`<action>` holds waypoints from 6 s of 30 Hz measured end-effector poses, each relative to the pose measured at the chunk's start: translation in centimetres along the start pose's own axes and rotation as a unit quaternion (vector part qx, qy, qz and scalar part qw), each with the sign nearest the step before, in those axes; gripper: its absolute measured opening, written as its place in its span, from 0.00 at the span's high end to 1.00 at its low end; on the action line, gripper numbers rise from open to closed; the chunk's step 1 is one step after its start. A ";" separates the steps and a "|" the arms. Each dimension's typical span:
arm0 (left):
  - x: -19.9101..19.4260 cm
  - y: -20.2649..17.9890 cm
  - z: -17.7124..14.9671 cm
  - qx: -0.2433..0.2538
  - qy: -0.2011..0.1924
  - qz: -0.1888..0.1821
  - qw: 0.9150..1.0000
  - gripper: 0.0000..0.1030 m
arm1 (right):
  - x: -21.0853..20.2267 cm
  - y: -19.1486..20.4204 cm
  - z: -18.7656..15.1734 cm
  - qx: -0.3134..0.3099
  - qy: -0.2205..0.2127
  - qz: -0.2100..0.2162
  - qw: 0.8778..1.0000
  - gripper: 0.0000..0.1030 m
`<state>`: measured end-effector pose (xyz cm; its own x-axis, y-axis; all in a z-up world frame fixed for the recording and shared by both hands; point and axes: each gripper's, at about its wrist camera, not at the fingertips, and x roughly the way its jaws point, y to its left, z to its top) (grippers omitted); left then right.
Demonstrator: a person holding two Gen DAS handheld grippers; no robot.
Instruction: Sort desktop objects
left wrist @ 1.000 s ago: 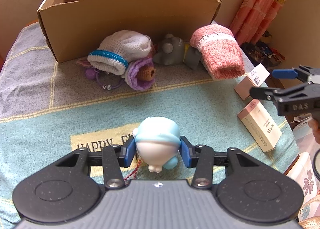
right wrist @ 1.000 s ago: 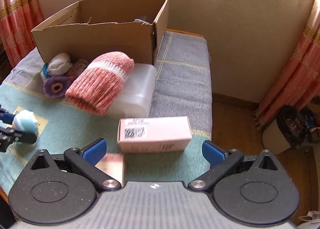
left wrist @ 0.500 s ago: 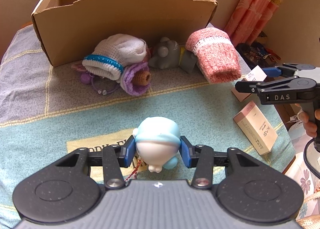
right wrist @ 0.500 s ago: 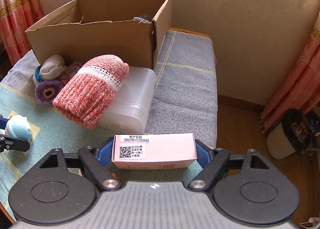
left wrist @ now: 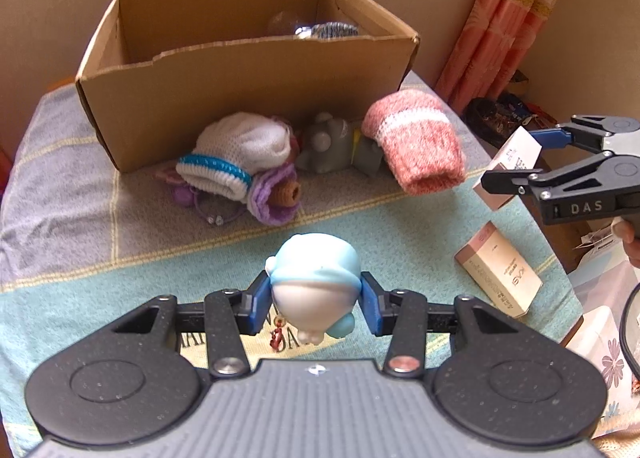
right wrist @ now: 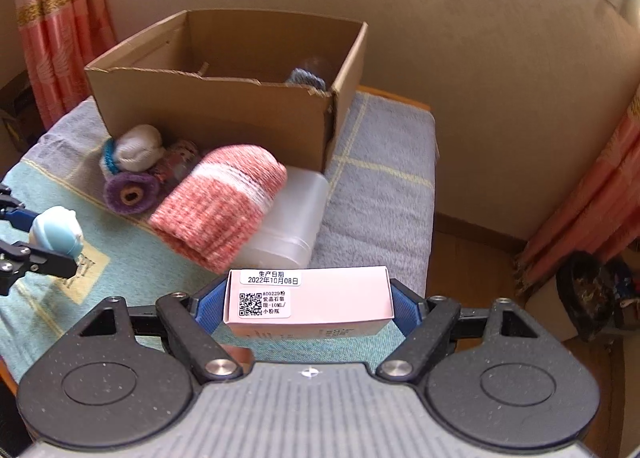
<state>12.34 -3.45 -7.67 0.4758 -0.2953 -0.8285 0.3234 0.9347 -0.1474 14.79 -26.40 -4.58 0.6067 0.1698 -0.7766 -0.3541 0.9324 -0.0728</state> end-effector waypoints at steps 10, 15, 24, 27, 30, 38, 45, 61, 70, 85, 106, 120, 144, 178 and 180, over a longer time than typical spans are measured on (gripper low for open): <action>-2.2 0.1 2.8 0.018 -0.030 -0.001 0.999 0.56 | -2.7 1.0 2.7 -0.033 -0.030 0.009 0.999 0.18; -2.9 0.1 4.5 0.028 -0.039 -0.002 0.999 0.56 | -3.5 1.4 4.3 -0.050 -0.047 0.014 0.998 0.18; -4.0 0.5 7.6 0.037 -0.054 -0.003 0.998 0.56 | -3.9 2.3 7.6 -0.076 -0.069 0.028 0.994 0.18; -4.3 0.8 9.0 0.040 -0.061 0.000 0.997 0.56 | -3.7 2.6 9.0 -0.084 -0.076 0.031 0.993 0.18; -4.5 1.4 10.6 0.042 -0.066 0.002 0.997 0.56 | -3.2 2.8 10.6 -0.091 -0.084 0.032 0.992 0.18; -4.4 3.1 14.5 0.047 -0.073 0.014 0.996 0.56 | -1.5 3.7 15.3 -0.099 -0.099 0.043 0.989 0.18; -3.6 5.0 17.4 0.046 -0.077 0.025 0.996 0.56 | 0.1 4.7 18.2 -0.127 -0.099 0.041 0.986 0.18; 0.5 7.5 20.2 0.025 -0.065 0.077 0.995 0.17 | 3.1 5.6 19.5 -0.124 -0.081 0.049 0.988 0.03; 0.0 7.4 18.4 0.034 -0.043 0.059 0.997 0.15 | 2.1 6.2 18.2 -0.129 -0.072 0.044 0.988 0.02; -2.6 5.4 16.6 0.052 -0.051 0.063 0.995 0.13 | -0.9 6.4 16.0 -0.120 -0.070 0.044 0.989 0.00; -4.4 1.6 9.4 0.114 -0.050 0.043 0.991 0.11 | -4.4 4.3 8.3 -0.059 -0.056 0.033 0.996 0.00; -2.6 1.1 4.8 0.085 -0.046 0.037 0.995 0.10 | -4.6 4.5 3.1 -0.013 -0.051 0.036 0.998 0.00; 2.6 -4.6 -0.3 0.142 0.006 -0.039 0.989 0.10 | -3.6 2.1 -2.9 0.069 -0.004 0.009 0.998 0.00; 7.5 -14.3 -2.5 0.306 -0.010 -0.149 0.940 0.04 | -3.8 -2.6 -4.8 0.117 -0.001 0.003 0.993 0.00; 7.5 -14.5 -2.4 0.303 -0.020 -0.148 0.941 0.04 | -3.7 -2.7 -4.9 0.120 0.002 0.004 0.993 0.00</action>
<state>9.25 -18.77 -13.04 0.3187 -0.5437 -0.7764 0.8478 0.5298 -0.0229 10.05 -31.09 -4.59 0.6015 0.1776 -0.7789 -0.1789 0.9802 0.0853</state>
